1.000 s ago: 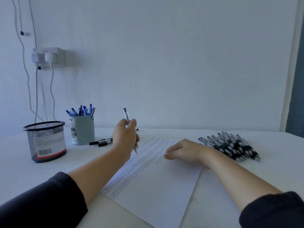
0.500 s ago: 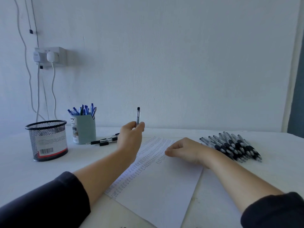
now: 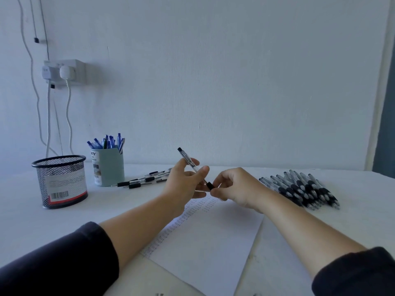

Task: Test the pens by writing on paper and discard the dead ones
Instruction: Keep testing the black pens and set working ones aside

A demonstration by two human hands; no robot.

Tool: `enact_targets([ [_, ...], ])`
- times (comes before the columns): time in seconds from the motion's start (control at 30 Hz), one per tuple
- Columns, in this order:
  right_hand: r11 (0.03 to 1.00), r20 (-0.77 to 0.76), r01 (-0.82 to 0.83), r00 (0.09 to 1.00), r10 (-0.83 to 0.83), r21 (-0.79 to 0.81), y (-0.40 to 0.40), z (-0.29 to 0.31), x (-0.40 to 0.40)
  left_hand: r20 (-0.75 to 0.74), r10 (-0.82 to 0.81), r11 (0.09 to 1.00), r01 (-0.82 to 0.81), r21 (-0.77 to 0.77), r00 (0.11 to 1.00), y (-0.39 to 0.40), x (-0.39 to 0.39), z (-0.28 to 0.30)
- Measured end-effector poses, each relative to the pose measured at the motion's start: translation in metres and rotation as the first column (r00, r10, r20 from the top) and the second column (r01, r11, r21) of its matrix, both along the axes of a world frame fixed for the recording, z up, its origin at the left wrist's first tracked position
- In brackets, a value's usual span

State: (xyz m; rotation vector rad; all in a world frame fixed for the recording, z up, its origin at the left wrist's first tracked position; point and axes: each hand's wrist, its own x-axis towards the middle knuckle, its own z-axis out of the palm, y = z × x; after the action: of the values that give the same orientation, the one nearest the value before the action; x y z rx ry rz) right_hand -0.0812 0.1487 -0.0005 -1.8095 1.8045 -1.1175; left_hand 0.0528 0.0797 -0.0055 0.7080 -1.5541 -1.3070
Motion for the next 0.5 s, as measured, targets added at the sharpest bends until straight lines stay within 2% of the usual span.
enact_targets([
  [0.13,0.990,-0.092,0.117,0.988,-0.124,-0.080,-0.001,0.003,-0.013,0.198,0.004,0.999,0.005,-0.046,0.980,-0.001,-0.001,-0.003],
  [0.23,0.892,-0.128,0.380,0.899,-0.418,-0.244,0.005,0.009,-0.034,0.233,0.000,1.000,0.002,-0.008,0.973,-0.004,-0.001,-0.005],
  [0.3,0.740,-0.045,0.591,0.771,-0.636,-0.321,0.014,0.014,-0.052,0.239,0.002,1.000,-0.001,-0.005,0.971,-0.006,0.000,-0.005],
  [0.37,0.559,0.053,0.763,0.604,-0.795,-0.324,0.023,0.017,-0.072,0.247,0.003,1.000,0.000,-0.009,0.969,-0.006,0.000,-0.005],
  [0.43,0.408,0.074,0.872,0.442,-0.894,-0.271,0.030,0.015,-0.089,0.253,0.000,1.000,0.003,-0.014,0.967,-0.006,0.000,-0.005],
  [0.5,0.306,0.059,0.933,0.322,-0.945,-0.188,0.036,0.011,-0.100,0.264,-0.004,1.000,0.010,-0.022,0.965,-0.005,0.000,-0.005],
])
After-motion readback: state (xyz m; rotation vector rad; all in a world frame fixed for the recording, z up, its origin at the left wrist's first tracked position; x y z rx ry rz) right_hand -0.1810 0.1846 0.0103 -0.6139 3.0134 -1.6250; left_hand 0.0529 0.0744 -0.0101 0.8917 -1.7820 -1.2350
